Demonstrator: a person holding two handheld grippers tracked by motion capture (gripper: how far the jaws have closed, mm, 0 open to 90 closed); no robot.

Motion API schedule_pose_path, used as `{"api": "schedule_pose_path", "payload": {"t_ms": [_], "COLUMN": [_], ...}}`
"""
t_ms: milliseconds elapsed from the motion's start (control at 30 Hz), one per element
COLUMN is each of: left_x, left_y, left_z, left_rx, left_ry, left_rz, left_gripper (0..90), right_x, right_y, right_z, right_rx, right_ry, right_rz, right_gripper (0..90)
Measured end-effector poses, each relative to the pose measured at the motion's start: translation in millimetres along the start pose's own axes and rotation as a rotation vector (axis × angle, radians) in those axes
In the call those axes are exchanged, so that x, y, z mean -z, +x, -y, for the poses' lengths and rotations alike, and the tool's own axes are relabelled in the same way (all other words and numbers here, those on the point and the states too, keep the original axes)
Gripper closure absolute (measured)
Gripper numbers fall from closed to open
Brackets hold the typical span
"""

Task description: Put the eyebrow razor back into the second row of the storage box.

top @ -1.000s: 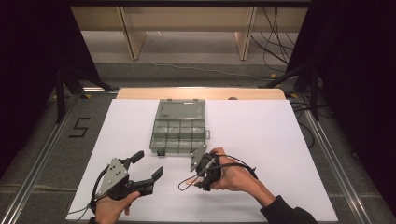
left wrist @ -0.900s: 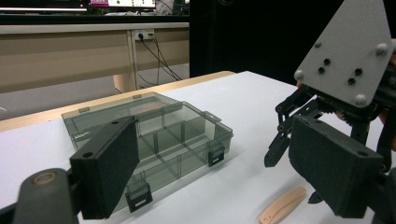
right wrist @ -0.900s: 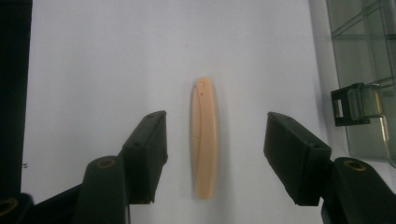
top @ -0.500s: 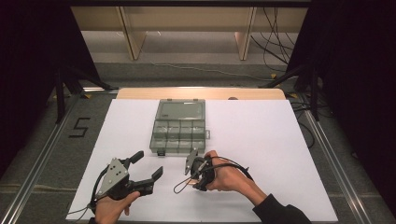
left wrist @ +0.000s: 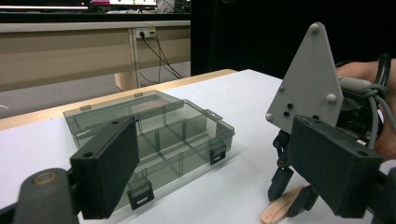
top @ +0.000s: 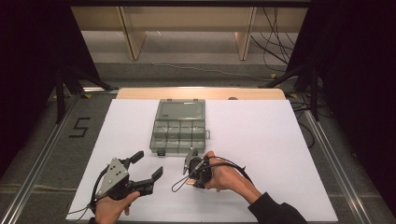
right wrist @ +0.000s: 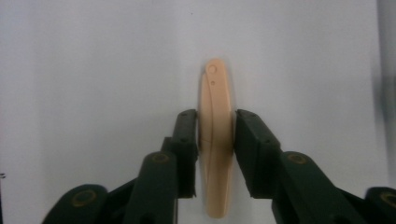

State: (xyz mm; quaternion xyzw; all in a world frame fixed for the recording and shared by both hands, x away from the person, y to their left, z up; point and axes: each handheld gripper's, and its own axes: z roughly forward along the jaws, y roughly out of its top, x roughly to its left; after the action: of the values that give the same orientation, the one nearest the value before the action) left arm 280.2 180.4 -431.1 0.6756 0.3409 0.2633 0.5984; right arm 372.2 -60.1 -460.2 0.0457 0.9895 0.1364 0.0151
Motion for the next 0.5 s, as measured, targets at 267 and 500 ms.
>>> {"api": "schedule_pose_path", "payload": {"t_ms": [267,500], "left_x": [0.3,0.2], "left_y": [0.1,0.0], "left_z": [-0.2,-0.1], "left_rx": [-0.004,-0.006], "left_ry": [0.000,0.002], "left_rz": [0.001,0.001], "left_gripper": [16.0,16.1], "right_x": [1.6,13.6], "right_y": [-1.0,0.8], "right_z": [0.3,0.6], "right_rx": [0.029,-0.013], "right_ry": [0.007,-0.053], "right_rz": [0.023,0.043], "right_gripper": [74.4,74.5]}}
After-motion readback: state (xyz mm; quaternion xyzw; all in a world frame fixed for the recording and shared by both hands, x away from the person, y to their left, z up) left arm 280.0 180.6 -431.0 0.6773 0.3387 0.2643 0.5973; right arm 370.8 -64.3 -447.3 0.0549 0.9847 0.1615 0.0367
